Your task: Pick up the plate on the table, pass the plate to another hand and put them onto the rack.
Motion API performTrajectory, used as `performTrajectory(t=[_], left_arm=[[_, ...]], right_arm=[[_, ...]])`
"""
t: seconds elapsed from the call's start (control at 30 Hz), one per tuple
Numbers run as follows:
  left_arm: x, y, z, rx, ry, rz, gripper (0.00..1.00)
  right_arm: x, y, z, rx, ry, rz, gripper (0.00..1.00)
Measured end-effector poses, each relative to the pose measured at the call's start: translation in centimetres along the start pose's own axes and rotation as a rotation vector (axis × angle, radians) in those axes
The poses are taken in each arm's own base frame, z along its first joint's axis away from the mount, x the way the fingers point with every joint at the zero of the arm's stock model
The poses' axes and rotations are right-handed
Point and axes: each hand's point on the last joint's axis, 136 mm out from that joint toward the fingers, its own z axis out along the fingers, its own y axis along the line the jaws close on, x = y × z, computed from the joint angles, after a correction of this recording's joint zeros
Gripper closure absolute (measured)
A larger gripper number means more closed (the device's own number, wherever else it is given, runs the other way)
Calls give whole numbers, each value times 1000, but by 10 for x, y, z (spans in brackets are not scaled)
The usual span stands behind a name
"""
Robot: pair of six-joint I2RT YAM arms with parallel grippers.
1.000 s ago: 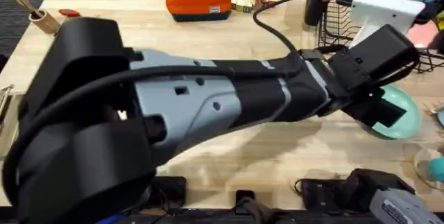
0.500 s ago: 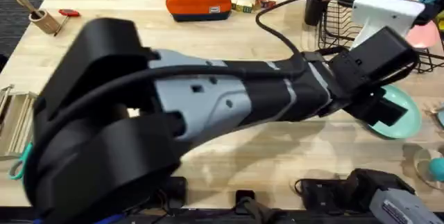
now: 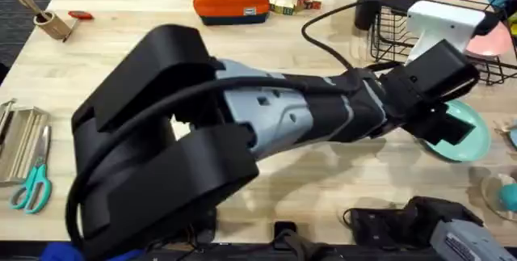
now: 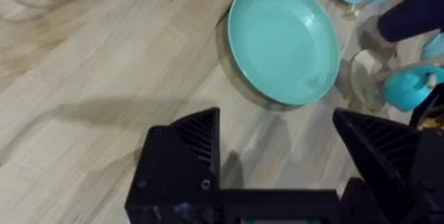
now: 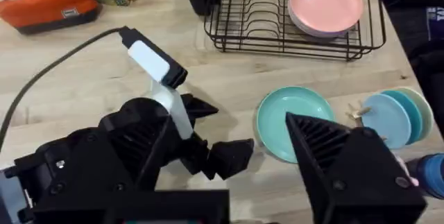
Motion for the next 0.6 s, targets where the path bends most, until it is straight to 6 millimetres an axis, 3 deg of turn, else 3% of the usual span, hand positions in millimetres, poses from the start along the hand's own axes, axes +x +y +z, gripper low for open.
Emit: performTrajectory(t=[0.13, 0.6], left_arm=[[0, 0, 4, 0, 1, -9, 4], [7, -5, 47, -1, 38, -14, 6]], right_arm=[[0, 3, 0, -17, 0, 0, 7], [0, 7, 0, -38, 1, 0, 8]])
